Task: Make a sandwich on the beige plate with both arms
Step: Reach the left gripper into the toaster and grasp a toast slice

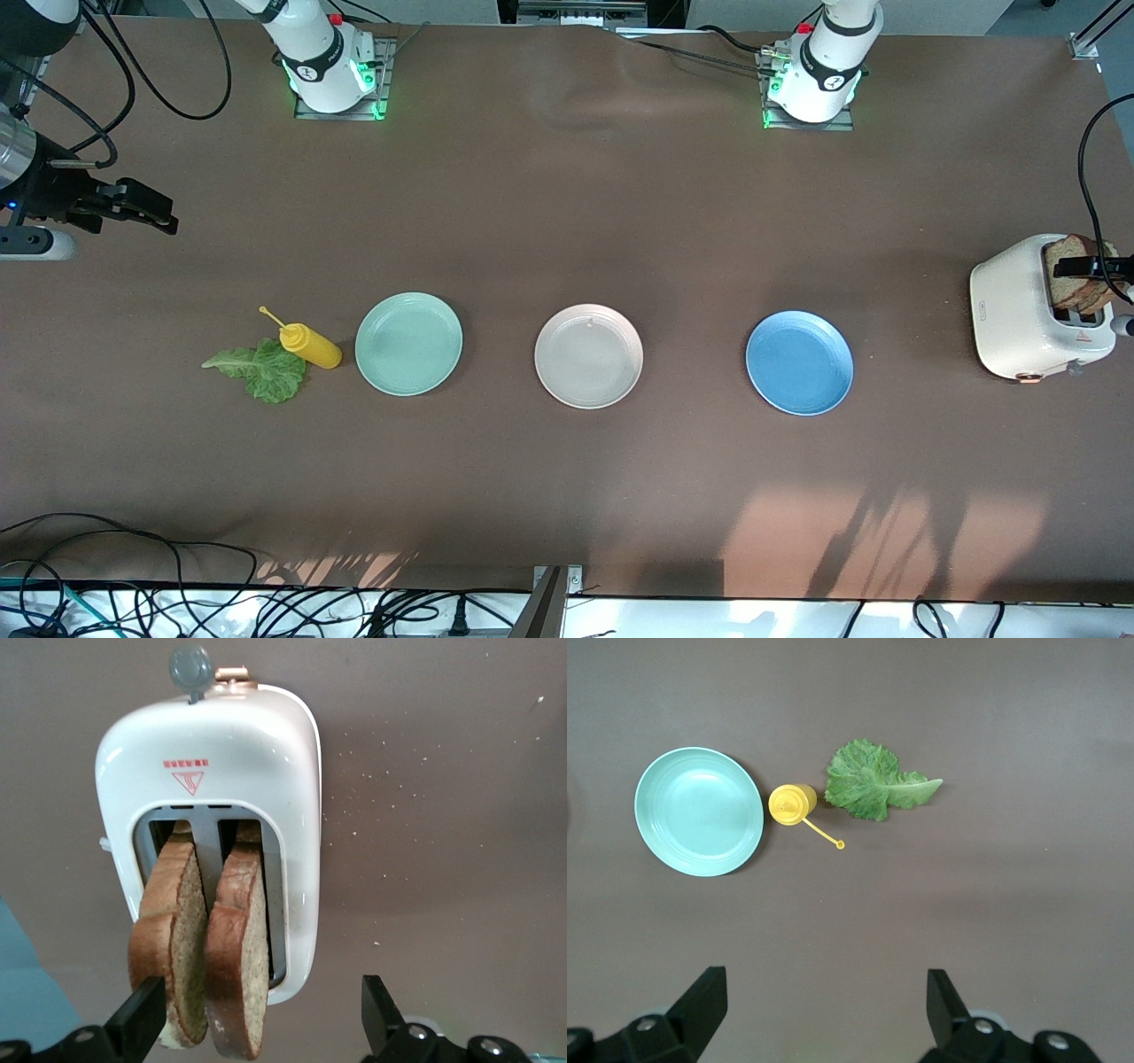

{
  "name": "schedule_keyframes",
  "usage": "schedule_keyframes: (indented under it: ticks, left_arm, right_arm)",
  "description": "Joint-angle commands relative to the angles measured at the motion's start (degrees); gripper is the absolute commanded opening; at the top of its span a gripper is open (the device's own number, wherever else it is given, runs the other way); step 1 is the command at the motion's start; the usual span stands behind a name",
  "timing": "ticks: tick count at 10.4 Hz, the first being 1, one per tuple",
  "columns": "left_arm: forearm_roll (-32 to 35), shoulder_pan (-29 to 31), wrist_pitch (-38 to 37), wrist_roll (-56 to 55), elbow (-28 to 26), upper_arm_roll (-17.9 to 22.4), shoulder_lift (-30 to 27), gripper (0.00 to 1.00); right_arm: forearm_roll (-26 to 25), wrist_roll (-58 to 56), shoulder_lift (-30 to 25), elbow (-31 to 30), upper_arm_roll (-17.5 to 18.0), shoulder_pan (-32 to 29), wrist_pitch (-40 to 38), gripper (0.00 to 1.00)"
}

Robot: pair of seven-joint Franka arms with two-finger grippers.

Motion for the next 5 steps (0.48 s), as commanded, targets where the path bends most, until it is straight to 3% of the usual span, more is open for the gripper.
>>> schedule_keyframes:
  ticks: [1, 4, 5]
  left_arm:
    - [1.1, 0.6, -1.6, 1.1, 0.4, -0.4, 0.5, 0.95]
    - [1.2, 0.8, -2.4, 1.2, 0.4, -0.4, 1.6, 0.91]
    - [1.2, 0.8, -2.5, 1.1, 0.5, -0.4, 1.9, 0.84]
  right_arm:
    - [0.8, -0.2, 0.6, 1.4, 0.2, -0.5, -0.3, 1.00]
    - [0.8, -0.2, 0.6, 1.3, 0.2, -0.6, -0.3, 1.00]
    - [0.8, -0.2, 0.6, 1.4, 0.2, -0.6, -0.3, 1.00]
